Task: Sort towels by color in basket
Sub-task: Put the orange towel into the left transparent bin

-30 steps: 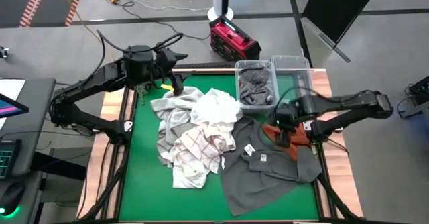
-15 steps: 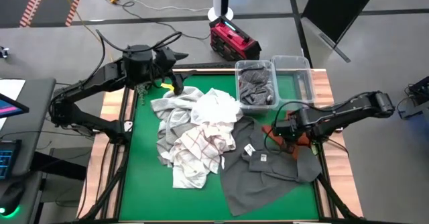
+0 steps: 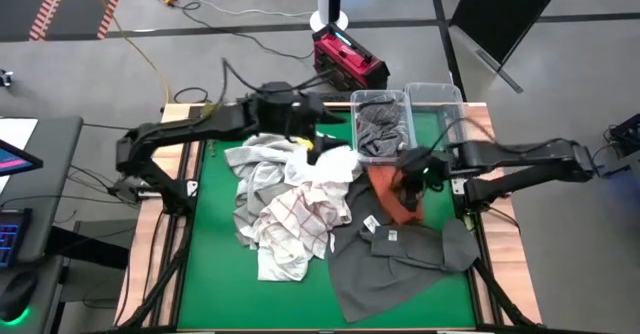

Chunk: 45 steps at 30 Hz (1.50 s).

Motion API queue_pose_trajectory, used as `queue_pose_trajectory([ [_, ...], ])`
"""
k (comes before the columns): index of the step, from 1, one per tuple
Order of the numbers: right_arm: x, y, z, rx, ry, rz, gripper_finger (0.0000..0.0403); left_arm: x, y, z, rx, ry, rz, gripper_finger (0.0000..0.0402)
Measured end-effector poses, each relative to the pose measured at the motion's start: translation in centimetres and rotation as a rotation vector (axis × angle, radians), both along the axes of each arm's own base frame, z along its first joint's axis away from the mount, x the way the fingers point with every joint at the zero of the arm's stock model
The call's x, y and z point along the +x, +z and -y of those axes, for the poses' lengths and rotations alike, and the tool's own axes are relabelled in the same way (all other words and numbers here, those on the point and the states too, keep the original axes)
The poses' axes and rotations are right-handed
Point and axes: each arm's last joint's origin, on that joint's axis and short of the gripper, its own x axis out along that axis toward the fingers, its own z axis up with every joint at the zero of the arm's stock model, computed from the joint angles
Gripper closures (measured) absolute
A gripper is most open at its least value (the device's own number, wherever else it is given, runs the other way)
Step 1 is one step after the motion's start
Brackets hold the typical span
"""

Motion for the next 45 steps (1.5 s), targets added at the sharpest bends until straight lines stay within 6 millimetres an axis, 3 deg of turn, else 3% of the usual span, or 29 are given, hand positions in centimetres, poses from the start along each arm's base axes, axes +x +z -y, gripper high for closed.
queue_pose_trajectory([
  [5,-0.3,7.4,1.1,-0.143,-0.099,0.369,0.0383,0.8,0.3,0.4,-0.032,-0.028,0.086,0.0109],
  [8,-1.1,10.2,2.0,-0.323,-0.201,0.437,0.038,-0.2,1.6,0.1,-0.013,0.015,0.136,0.0109],
  [11,-1.5,11.3,3.2,-0.49,-0.275,0.405,0.0383,-1.7,3.3,0.3,0.043,0.065,0.189,0.0109],
  [17,-1.3,11.0,7.0,-0.726,-0.497,0.238,0.0384,-5.2,6.2,0.9,0.17,0.14,0.244,0.0109],
  [23,-1.2,13.4,10.7,-0.895,-0.635,0.401,0.0381,-7.5,6.9,1.1,0.211,0.253,0.179,0.0109],
  [26,-1.1,13.2,12.0,-0.873,-0.632,0.428,0.0381,-7.8,6.6,1.0,0.204,0.288,0.136,0.0109],
  [30,-1.2,11.6,12.4,-0.703,-0.63,0.363,0.0382,-8.2,6.5,1.2,0.157,0.288,0.108,0.0109],
  [34,-0.6,10.0,11.1,-0.502,-0.572,0.313,0.0382,-8.8,6.6,1.3,0.133,0.292,0.091,0.0109],
  [41,1.3,12.0,8.3,-0.32,-0.343,0.623,0.0382,-9.2,6.5,1.3,0.141,0.309,0.067,0.0109],
  [45,1.2,11.5,8.2,-0.295,-0.352,0.577,0.0382,-9.2,6.4,1.3,0.141,0.308,0.051,0.0109],
])
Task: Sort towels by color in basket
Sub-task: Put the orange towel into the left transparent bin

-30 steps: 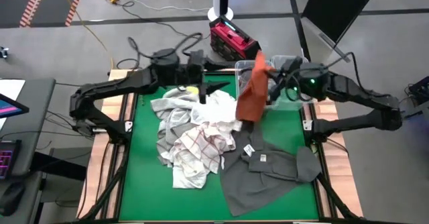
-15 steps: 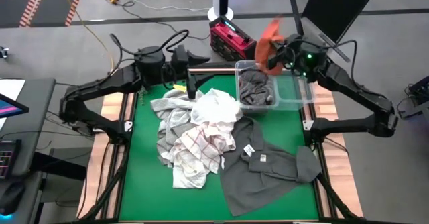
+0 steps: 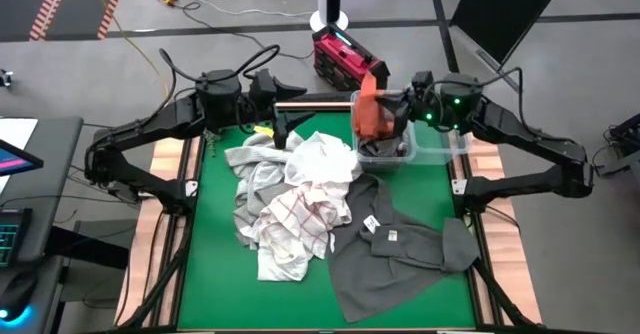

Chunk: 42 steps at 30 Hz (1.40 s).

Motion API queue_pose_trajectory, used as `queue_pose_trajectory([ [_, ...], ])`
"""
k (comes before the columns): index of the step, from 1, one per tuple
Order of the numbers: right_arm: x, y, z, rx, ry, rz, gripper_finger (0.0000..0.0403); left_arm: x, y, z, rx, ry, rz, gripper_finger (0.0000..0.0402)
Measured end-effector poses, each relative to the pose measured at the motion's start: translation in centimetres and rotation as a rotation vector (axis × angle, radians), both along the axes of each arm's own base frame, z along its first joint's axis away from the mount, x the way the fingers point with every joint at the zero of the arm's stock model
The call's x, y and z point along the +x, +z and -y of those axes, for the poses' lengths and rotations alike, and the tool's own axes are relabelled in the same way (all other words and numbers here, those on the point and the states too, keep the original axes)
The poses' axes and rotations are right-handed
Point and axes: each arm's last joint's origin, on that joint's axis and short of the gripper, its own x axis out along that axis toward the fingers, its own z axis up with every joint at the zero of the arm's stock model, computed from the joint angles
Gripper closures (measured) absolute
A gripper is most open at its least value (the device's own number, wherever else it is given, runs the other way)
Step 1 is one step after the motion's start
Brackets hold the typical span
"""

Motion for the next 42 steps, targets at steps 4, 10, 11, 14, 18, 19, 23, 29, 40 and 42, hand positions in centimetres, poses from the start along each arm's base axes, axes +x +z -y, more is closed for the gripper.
queue_pose_trajectory([
  [4,-0.6,-2.1,0.8,0.046,-0.097,-0.219,0.0382,0.0,-0.1,0.0,-0.002,0.0,-0.008,0.0109],
  [10,-1.4,-6.1,3.7,0.115,-0.268,-0.627,0.0381,0.0,-0.1,0.0,-0.001,0.0,-0.008,0.0109],
  [11,-1.3,-6.6,4.2,0.118,-0.267,-0.671,0.0379,0.0,-0.1,0.0,-0.001,0.0,-0.008,0.0109],
  [14,-0.2,-8.3,5.5,0.082,-0.21,-0.808,0.0367,0.0,-0.1,0.0,-0.002,0.0,-0.01,0.0109],
  [18,2.0,-10.7,6.7,-0.028,-0.056,-0.979,0.0361,0.0,-0.4,0.0,-0.01,-0.001,-0.04,0.0109],
  [19,2.5,-11.3,6.9,-0.057,-0.014,-1.02,0.0362,0.0,-0.5,0.0,-0.015,0.0,-0.049,0.0109],
  [23,4.4,-14.2,7.9,-0.126,0.137,-1.171,0.0366,-0.4,-0.8,0.1,-0.033,0.001,-0.088,0.0109],
  [29,6.6,-19.0,8.8,-0.063,0.351,-1.268,0.0352,-1.7,-0.5,0.4,-0.044,0.009,-0.109,0.0109],
  [40,12.0,-21.1,8.3,-0.117,0.333,-0.954,0.0249,-4.8,0.8,0.8,0.0,0.115,-0.096,0.0109],
  [42,12.7,-20.7,8.3,-0.163,0.331,-0.891,0.0235,-5.2,0.9,0.8,0.001,0.128,-0.094,0.0109],
])
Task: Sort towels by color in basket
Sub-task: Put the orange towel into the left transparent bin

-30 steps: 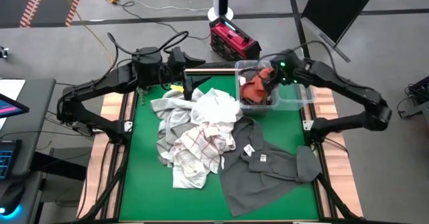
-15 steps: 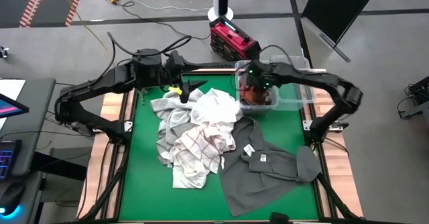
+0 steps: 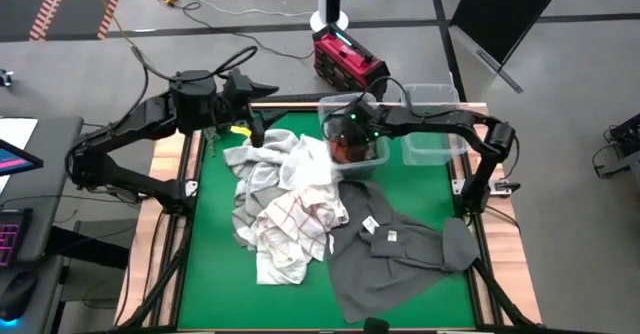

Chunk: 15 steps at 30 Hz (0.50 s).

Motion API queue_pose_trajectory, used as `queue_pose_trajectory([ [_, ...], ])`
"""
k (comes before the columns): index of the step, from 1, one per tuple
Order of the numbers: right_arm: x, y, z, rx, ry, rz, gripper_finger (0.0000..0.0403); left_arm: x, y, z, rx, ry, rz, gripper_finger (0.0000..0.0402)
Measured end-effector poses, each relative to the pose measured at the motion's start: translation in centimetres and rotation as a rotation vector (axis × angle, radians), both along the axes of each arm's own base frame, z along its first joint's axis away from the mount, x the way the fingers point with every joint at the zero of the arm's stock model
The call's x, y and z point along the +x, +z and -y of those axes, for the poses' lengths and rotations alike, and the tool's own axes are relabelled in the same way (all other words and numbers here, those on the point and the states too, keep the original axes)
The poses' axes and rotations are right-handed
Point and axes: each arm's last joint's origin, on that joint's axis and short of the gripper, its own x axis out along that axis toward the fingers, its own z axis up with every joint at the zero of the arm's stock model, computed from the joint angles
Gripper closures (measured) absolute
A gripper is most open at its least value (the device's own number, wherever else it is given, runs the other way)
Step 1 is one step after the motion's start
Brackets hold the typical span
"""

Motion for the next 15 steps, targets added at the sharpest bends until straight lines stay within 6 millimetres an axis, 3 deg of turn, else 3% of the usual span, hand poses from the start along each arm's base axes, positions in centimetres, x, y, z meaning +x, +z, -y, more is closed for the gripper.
queue_pose_trajectory([
  [5,-0.2,0.1,-0.1,0.018,0.002,-0.044,0.0225,-0.6,0.3,0.1,0.005,0.015,0.009,0.0109],
  [10,-1.7,1.3,-0.6,0.044,-0.007,-0.103,0.0222,-0.6,0.3,0.1,0.022,0.027,0.001,0.0109],
  [15,-3.6,2.4,-1.1,0.069,0.003,-0.197,0.0181,-0.1,0.1,-0.1,0.023,0.028,-0.004,0.0109],
])
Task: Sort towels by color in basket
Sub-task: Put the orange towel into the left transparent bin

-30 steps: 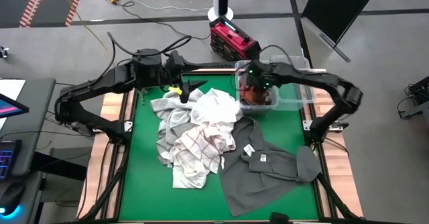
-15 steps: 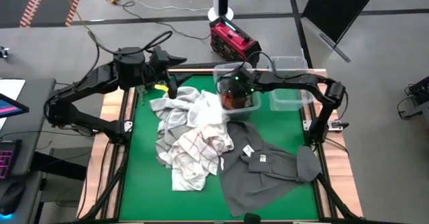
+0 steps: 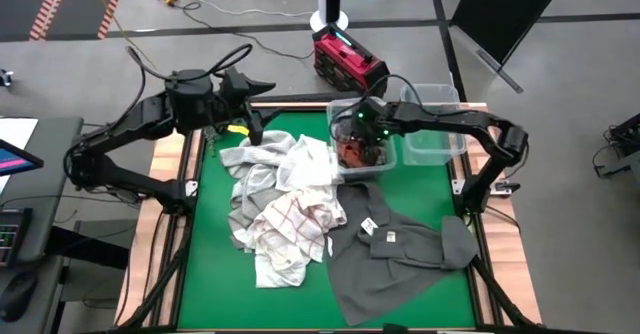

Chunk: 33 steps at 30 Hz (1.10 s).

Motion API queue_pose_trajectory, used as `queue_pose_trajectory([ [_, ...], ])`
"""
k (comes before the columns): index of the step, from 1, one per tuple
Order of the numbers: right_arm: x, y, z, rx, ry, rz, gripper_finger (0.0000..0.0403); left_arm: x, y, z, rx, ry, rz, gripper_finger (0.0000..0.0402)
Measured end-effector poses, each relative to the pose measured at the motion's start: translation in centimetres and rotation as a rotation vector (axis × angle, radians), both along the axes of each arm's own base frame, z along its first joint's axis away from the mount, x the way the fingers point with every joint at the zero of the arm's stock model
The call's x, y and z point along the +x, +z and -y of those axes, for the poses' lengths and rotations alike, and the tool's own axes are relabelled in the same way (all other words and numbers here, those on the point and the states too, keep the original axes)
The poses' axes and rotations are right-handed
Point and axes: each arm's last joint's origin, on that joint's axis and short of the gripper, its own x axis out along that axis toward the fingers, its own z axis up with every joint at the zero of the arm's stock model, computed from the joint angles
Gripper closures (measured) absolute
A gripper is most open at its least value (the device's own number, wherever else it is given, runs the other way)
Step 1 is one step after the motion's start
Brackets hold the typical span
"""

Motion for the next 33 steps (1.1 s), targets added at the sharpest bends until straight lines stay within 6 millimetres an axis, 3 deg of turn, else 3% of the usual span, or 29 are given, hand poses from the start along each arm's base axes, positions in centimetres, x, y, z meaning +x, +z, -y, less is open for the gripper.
queue_pose_trajectory([
  [6,-2.1,-0.1,1.2,0.035,-0.149,-0.095,0.0136,0.9,-0.5,-0.2,-0.002,0.0,-0.023,0.0109],
  [18,-2.4,0.6,3.5,-0.054,-0.484,0.02,0.0132,1.3,-0.6,-0.3,-0.01,0.002,-0.012,0.0109],
  [24,-1.8,3.7,3.9,-0.008,-0.632,0.107,0.0132,1.2,-0.5,-0.3,0.001,0.0,-0.014,0.0109],
  [33,-1.8,11.3,2.5,0.03,-0.516,0.06,0.0132,1.2,-0.5,-0.3,0.002,0.0,-0.015,0.0109],
])
